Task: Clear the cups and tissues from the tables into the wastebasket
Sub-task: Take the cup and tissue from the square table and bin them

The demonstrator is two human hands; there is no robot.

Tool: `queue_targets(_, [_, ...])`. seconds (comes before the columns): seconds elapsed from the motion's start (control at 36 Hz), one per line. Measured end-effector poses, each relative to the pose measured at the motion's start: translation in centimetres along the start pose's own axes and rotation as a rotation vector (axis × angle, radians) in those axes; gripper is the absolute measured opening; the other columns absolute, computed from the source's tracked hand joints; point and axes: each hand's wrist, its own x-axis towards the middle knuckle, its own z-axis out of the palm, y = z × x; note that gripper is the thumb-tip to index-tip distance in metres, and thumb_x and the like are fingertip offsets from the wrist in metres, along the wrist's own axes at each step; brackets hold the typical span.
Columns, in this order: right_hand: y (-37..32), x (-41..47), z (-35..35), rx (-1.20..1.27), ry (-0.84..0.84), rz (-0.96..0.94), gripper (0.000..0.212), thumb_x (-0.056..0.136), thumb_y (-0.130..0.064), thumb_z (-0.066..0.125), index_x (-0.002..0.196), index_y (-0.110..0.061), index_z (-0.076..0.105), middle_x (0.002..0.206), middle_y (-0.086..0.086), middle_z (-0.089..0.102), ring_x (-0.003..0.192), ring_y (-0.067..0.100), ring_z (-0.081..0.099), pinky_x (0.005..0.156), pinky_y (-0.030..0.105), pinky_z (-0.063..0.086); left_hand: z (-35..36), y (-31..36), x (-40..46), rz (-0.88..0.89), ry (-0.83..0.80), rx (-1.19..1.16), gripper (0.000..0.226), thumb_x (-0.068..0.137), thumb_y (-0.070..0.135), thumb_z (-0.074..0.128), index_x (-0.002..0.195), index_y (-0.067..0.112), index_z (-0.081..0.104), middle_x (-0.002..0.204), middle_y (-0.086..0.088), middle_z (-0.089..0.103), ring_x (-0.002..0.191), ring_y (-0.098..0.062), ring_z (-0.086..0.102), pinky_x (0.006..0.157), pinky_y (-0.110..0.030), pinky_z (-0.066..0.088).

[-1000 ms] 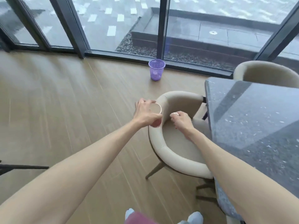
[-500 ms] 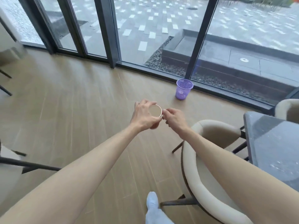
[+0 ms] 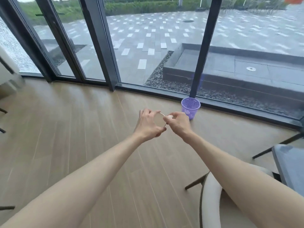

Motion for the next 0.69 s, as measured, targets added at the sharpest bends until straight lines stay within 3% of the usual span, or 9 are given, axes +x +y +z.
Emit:
queue_targets(0.19, [0.4, 9.0, -0.2, 0.075, -0.007, 0.110, 0.027, 0.086, -0.037, 0.058, 0.080, -0.015, 0.073, 0.074, -0.001, 0.070, 0.068, 0.015, 0.058, 0.069, 0.034, 0.048, 0.6, -1.3, 10.5, 0.034, -0.045, 0.011, 0.076, 0.069, 0.030, 0.080, 0.138, 0.016, 0.051, 0.125, -0.011, 0.050, 0.124, -0.027, 0.037, 0.101, -0.023, 0.031])
queue_targets(0.31, [1.6, 15.1, 0.0, 0.105, 0.041, 0.162, 0.024, 0.087, -0.027, 0.051, 0.085, -0.020, 0.073, 0.077, -0.002, 0.067, 0.064, 0.013, 0.057, 0.065, 0.031, 0.043, 1.8, -2.9, 17.2, 0.046, -0.083, 0.007, 0.077, 0.069, 0.030, 0.081, 0.138, 0.015, 0.052, 0.126, -0.012, 0.050, 0.125, -0.027, 0.036, 0.101, -0.022, 0.030])
queue_targets(0.42, [2.5, 21.6, -0.1, 0.071, 0.084, 0.192, 0.027, 0.084, -0.015, 0.045, 0.084, -0.025, 0.070, 0.082, -0.004, 0.067, 0.071, 0.015, 0.059, 0.071, 0.034, 0.049, 3.2, -4.2, 24.6, 0.057, -0.134, -0.046, 0.075, 0.070, 0.031, 0.080, 0.138, 0.017, 0.051, 0.127, -0.010, 0.046, 0.128, -0.025, 0.033, 0.097, -0.018, 0.026])
queue_targets(0.56, [2.8, 29.4, -0.6, 0.037, 0.153, 0.283, 0.030, 0.084, -0.015, 0.050, 0.105, -0.021, 0.072, 0.092, -0.002, 0.066, 0.087, 0.017, 0.060, 0.092, 0.041, 0.054, 3.7, -5.1, 33.7, 0.088, -0.216, -0.127, 0.072, 0.073, 0.032, 0.080, 0.137, 0.020, 0.051, 0.129, -0.010, 0.045, 0.131, -0.023, 0.033, 0.101, -0.022, 0.027])
queue_targets(0.69, [2.4, 35.1, -1.9, 0.036, 0.236, 0.352, 0.030, 0.080, -0.018, 0.055, 0.105, -0.025, 0.070, 0.090, 0.000, 0.066, 0.088, 0.021, 0.063, 0.087, 0.037, 0.054, 3.7, -4.9, 42.1, 0.083, -0.268, -0.169, 0.075, 0.071, 0.032, 0.083, 0.137, 0.018, 0.050, 0.131, -0.011, 0.045, 0.130, -0.024, 0.038, 0.105, -0.027, 0.030])
